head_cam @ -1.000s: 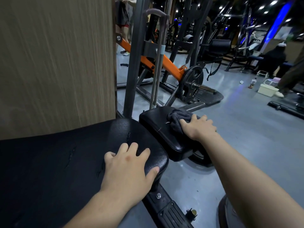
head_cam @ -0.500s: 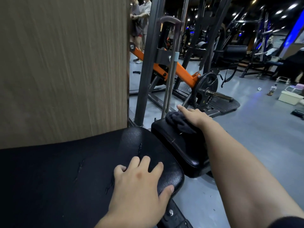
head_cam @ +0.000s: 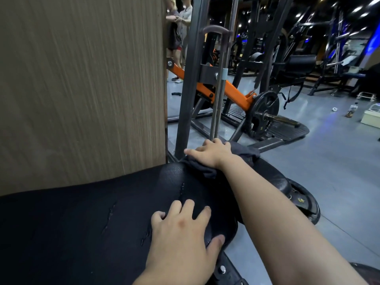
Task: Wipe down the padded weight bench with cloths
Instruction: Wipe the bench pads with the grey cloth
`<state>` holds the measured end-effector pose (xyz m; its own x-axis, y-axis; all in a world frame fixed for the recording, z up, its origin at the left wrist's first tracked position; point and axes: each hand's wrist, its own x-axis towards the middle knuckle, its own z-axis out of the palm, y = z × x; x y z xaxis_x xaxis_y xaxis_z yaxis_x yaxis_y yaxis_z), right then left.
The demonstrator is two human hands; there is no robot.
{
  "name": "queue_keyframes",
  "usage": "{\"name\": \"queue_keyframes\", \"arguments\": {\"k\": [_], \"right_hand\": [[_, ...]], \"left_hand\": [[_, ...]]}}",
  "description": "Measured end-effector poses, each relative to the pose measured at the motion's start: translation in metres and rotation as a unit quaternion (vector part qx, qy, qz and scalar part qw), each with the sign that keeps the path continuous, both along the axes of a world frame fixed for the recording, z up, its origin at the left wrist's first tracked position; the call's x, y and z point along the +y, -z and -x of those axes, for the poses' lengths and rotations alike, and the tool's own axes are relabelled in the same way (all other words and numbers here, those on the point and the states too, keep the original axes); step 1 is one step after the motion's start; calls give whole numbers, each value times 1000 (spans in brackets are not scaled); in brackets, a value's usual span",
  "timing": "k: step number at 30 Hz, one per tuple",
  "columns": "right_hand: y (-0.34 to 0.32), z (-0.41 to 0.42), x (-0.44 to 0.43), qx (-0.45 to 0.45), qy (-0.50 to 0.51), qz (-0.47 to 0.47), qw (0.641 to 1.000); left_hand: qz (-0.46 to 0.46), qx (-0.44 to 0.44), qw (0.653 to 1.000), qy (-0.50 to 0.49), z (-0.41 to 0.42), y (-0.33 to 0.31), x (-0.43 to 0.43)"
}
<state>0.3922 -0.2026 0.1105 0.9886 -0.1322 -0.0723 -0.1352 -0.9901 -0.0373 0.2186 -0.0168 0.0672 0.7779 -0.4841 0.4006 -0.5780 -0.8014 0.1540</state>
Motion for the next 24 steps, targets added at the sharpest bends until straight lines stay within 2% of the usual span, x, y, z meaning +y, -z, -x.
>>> {"name": "queue_keyframes", "arguments": {"k": [13, 17, 24], "right_hand": [[17, 95, 0, -104, -34, 10, 994], [22, 138, -8, -130, -23, 6, 991], [39, 187, -17, -202, 13, 21, 979]], "left_hand": [[-41, 93, 995, -11, 12, -22, 3], [-36, 70, 997, -28, 15, -26, 6], [-42, 95, 994, -38, 14, -28, 5]]}}
